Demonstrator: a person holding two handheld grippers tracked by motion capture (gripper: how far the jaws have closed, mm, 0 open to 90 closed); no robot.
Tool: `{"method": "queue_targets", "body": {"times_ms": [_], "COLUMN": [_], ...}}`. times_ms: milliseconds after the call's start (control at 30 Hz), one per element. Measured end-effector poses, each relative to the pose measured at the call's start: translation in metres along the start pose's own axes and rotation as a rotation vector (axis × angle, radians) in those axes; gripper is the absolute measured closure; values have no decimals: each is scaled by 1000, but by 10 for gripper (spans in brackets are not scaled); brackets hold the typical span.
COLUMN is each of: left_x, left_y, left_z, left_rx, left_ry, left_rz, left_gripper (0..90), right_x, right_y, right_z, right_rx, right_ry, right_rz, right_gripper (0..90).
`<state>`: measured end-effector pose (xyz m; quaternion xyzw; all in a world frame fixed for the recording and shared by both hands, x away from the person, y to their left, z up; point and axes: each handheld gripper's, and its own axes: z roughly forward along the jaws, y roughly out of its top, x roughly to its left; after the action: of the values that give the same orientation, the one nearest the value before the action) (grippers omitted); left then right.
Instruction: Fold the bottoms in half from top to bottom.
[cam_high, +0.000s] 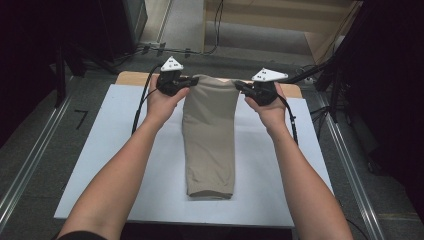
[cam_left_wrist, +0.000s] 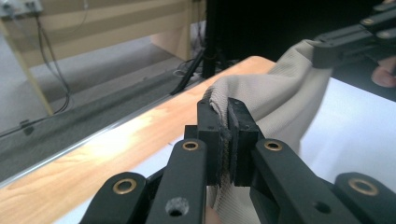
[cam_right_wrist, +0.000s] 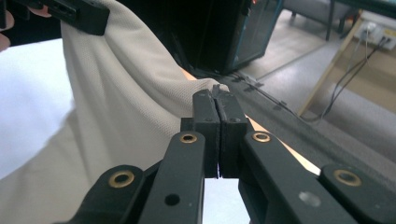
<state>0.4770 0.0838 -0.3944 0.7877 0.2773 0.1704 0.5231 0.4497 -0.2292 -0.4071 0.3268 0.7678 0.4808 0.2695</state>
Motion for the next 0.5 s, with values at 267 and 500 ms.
{"method": "queue_targets", "body": {"times_ms": [267,500], "left_x": [-38,-77], "left_y": [-35,-72], "left_z": [-39,-62], "left_rx": [-14,-3], "left_ry": [-74,-131], "left_rz": [45,63], "left_gripper": [861,858], "right_x": [48,88], "right_y": [-26,-67], "right_z": [-45,-79], "right_rx": [-31,-38], "right_ry": [61,107], "right_rz": [-42,-34], "right_gripper": [872,872]}}
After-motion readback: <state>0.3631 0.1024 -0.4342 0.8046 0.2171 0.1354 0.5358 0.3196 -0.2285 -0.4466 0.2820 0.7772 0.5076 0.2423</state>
